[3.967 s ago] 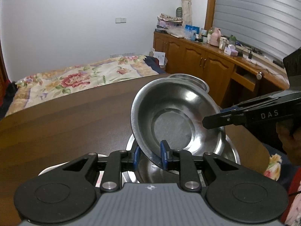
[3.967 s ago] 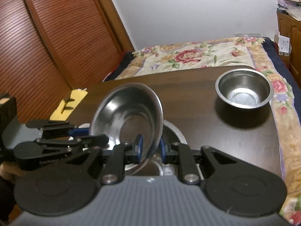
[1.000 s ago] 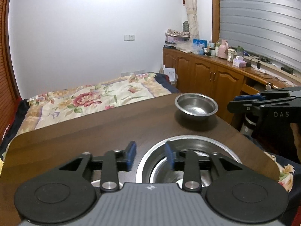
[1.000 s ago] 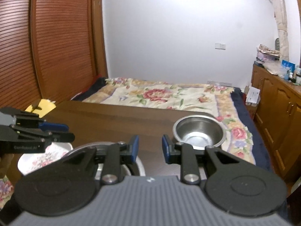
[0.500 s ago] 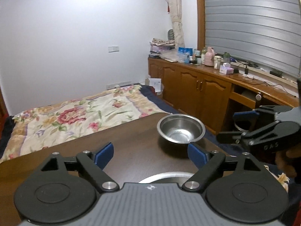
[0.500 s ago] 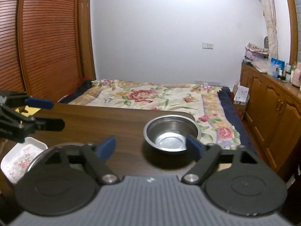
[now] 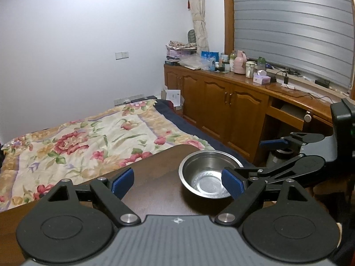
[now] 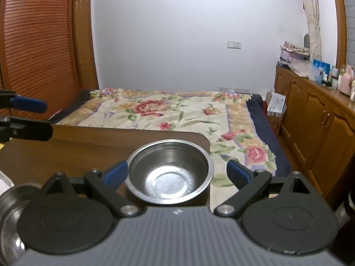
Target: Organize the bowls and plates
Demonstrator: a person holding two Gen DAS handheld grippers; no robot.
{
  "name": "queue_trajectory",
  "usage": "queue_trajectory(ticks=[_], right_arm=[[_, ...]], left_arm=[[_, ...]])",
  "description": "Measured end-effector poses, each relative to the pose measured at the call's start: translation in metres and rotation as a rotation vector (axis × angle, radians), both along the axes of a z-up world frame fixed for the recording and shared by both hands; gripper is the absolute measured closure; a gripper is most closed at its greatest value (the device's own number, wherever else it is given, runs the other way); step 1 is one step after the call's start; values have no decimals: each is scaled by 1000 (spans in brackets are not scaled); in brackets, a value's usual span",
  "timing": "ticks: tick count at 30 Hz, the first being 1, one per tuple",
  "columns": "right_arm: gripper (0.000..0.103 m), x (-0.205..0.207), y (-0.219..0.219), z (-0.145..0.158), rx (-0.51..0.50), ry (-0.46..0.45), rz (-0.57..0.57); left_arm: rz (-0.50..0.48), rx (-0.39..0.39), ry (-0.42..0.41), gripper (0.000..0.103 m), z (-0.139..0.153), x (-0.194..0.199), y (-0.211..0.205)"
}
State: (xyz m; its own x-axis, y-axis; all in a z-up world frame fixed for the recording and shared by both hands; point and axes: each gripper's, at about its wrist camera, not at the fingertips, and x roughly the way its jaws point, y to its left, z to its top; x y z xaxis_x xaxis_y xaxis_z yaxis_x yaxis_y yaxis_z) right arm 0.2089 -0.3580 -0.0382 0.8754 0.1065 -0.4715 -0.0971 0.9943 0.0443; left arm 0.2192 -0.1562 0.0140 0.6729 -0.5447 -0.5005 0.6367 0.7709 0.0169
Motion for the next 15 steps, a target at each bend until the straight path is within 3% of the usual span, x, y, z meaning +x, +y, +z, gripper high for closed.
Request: queue_trajectory(ticks=[6,11,15], right_arm=[[8,12,-10,-7,15,17,-11],[11,18,-15,-13,33,32,-13],[21,21,-20,-20,64,58,-18]], left_arm=[[-30,25,14,17,-6,17,-16],[-43,47,60,31,-18,35,-31],[-53,70,101,40,-29,47,-41]])
